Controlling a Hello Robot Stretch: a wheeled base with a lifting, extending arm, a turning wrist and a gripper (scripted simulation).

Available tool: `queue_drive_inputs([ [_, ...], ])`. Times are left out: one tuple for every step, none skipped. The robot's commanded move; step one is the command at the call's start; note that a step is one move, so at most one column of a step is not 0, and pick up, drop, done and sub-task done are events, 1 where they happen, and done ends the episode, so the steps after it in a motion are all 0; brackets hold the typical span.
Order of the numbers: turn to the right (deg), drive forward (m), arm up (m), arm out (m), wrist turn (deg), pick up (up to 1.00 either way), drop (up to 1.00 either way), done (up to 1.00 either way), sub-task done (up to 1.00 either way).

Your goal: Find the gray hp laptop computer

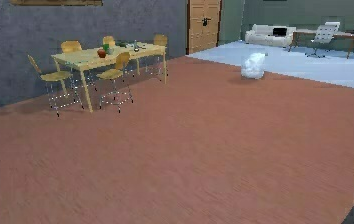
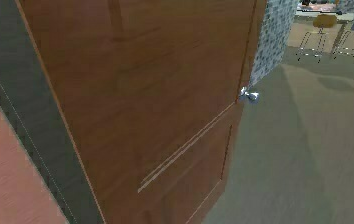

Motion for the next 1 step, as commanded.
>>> queue_drive_inputs([
  [15.0, 0.0, 0.0, 0.0, 0.0, 0.0, 0.0, 0.0, 0.0],
])
